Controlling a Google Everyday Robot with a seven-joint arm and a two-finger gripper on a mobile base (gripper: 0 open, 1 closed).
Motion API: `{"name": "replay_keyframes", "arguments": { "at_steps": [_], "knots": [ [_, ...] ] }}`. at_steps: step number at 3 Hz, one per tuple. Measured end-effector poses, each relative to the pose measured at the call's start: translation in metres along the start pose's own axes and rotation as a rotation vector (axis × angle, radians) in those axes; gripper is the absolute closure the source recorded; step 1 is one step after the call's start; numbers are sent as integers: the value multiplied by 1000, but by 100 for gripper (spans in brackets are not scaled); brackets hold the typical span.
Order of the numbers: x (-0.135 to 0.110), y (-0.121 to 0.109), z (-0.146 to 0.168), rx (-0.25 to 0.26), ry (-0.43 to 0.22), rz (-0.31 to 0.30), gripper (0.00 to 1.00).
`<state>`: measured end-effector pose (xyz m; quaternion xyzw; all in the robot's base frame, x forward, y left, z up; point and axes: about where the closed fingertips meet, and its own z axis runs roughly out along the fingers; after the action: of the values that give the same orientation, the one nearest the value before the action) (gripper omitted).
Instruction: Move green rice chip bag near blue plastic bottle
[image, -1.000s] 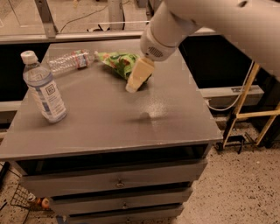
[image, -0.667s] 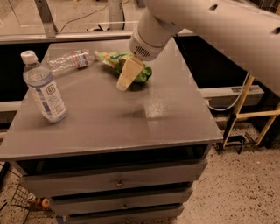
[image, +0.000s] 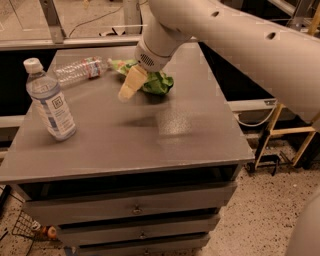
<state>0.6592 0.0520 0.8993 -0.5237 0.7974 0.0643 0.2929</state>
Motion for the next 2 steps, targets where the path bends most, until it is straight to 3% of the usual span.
{"name": "replay_keyframes", "arguments": {
  "at_steps": [1, 2],
  "knots": [
    [-2, -4, 23, -5, 15, 24, 0],
    [1, -15, 42, 11, 37, 41, 18]
  ]
}}
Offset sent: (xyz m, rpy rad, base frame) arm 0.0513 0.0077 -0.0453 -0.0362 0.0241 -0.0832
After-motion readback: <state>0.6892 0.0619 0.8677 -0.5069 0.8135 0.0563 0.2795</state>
